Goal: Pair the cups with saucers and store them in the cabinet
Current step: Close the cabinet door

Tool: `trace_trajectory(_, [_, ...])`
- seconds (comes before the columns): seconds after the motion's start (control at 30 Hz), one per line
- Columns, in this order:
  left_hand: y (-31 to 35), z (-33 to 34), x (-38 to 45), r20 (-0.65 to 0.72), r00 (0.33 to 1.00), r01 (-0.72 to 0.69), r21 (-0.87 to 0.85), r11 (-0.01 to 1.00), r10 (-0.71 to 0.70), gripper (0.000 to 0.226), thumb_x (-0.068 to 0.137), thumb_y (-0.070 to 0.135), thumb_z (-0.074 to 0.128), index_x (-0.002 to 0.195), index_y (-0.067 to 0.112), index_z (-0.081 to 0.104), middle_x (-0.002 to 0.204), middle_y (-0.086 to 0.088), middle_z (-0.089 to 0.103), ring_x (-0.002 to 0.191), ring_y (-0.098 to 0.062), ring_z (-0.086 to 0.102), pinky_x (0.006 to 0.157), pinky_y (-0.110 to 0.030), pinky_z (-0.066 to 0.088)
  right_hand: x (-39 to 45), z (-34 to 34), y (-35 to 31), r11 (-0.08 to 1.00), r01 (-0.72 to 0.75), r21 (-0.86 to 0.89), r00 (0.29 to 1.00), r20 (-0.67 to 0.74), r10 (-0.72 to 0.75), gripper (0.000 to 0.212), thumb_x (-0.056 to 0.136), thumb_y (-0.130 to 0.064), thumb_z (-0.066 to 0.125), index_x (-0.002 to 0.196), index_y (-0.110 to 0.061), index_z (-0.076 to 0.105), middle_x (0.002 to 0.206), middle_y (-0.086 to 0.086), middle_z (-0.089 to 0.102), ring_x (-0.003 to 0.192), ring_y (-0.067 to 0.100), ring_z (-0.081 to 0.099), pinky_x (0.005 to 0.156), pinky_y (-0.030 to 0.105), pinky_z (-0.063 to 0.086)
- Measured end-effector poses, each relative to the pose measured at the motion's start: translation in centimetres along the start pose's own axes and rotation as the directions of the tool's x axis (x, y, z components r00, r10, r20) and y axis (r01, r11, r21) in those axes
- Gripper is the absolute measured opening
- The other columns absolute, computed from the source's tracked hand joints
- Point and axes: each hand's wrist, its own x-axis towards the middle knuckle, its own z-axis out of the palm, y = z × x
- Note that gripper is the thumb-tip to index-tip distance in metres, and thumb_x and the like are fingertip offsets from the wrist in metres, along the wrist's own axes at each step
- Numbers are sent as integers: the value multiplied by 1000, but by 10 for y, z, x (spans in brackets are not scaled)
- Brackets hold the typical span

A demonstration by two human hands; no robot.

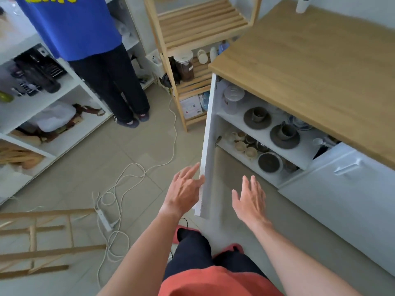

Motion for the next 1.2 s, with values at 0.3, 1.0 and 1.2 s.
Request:
trace_trajectory(0.3, [89,13,49,115,943,-326,103,940,314,50,91,21,31,136,18,52,148,-5,46,145,-28,28,119,-47,15,-16,-43,80,984,-171,58,974,-139,177,64,102,-45,33,155,-8,24,164,18,15,151,30,16,122,45,15])
trace_trajectory(1.0, [241,26,213,349,834,-503,165,849,427,80,87,8,42,153,6,-4,162,-11,-1,150,-25,-3,122,-45,2,49,-139,159,923,-379,74,838,-397,376,78,89,-45,10,150,-3,34,161,22,22,148,36,22,119,49,20])
trace_trajectory(1.2, [258,28,245,380,821,-506,139,851,426,84,86,9,44,152,7,-9,163,-9,-7,150,-23,-6,122,-44,0,73,-144,165,894,-437,99,814,-379,440,63,102,-36,35,155,-6,21,166,18,5,153,32,9,122,48,11])
